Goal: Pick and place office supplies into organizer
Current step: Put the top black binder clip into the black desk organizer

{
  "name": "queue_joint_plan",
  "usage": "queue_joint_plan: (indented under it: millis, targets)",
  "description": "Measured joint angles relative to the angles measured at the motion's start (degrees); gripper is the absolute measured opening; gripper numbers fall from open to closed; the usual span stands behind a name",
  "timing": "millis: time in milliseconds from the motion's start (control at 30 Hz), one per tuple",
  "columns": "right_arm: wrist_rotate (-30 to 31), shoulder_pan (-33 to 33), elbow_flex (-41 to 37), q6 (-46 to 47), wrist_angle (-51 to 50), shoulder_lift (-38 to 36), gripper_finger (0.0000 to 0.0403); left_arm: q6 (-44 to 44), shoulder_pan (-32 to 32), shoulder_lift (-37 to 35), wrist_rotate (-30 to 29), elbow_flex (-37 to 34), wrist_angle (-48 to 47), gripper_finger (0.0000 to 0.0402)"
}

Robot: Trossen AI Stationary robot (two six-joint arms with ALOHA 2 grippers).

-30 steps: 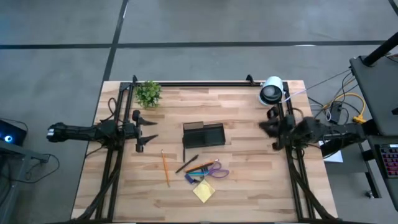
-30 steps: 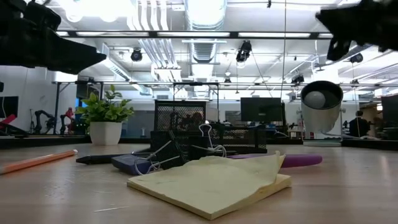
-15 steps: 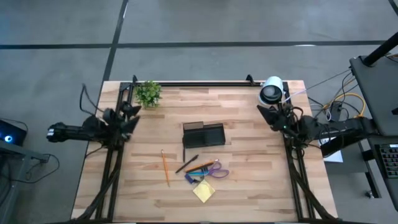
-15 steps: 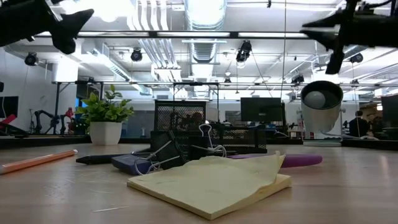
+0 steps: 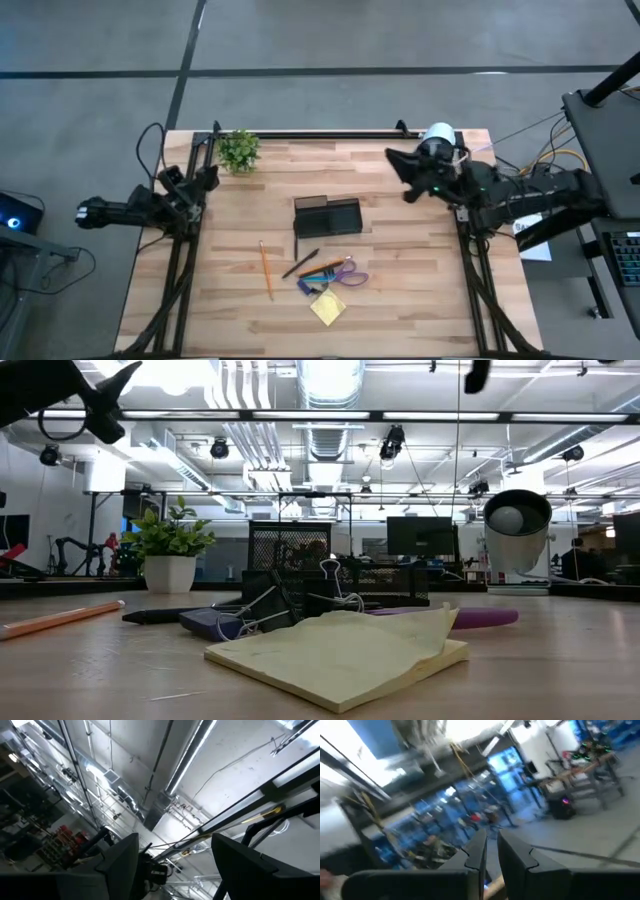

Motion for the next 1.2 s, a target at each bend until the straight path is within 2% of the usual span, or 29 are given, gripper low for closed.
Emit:
queue_joint_plan:
  millis: [100, 167, 233, 333, 367, 500, 633, 700, 833, 900, 1067, 1200]
  targets:
    - [0.0, -0.2, 8.0, -0.5, -5.9, 5.1, 0.0038, 0.8, 0.0, 0.2, -0.1, 0.0, 0.3, 0.0235]
    - [-2.8, -0.7, 12.6, -6.3, -12.0, 8.3, 0.0038, 0.8, 0.0, 0.2, -0.1, 0.1, 1.9, 0.0235]
    - [-2.3, -0.7, 17.4, -9.1, -20.0, 11.7, 0.0038, 0.8, 0.0, 0.2, -0.2, 0.3, 2.0, 0.0235]
    - [-1.5, -0.6, 26.1, 2.5, -33.3, 16.0, 0.0038, 3.0, 0.0, 0.2, -0.2, 0.7, 2.0, 0.0235]
    - [-3.9, -1.0, 28.9, 4.2, -38.2, 17.3, 0.0038, 5.1, 0.0, 0.2, -0.2, 0.7, 2.0, 0.0235]
    - [-21.3, -2.7, 37.9, 3.9, -61.5, 24.8, 0.0038, 8.2, 0.0, 0.2, -0.2, 0.8, 2.0, 0.0235]
    - [-26.8, -2.8, 44.9, 5.2, -86.1, 33.2, 0.0044, 8.3, 0.0, 0.2, 0.0, 0.8, 1.9, 0.0235]
    - [-30.3, -2.3, 46.7, 4.5, -93.0, 37.0, 0.0056, 8.3, 0.0, 0.2, 0.1, 0.7, 1.6, 0.0235]
    - [-36.8, 1.5, 46.9, 3.5, -91.5, 43.7, 0.0099, 8.4, 0.0, 0.2, 0.1, 0.2, -3.3, 0.0235]
    - [-36.7, 3.5, 47.1, 2.5, -89.9, 46.0, 0.0126, 8.3, 0.0, 0.2, 0.1, 0.2, -8.6, 0.0235]
    - [-31.7, 7.4, 47.0, -1.5, -83.6, 52.5, 0.018, 8.2, 0.0, 0.2, 0.3, 0.2, -20.0, 0.0235]
    - [-34.9, 8.4, 47.1, -2.7, -79.1, 56.9, 0.0196, 8.2, 0.0, 0.2, 0.7, 0.2, -24.1, 0.0235]
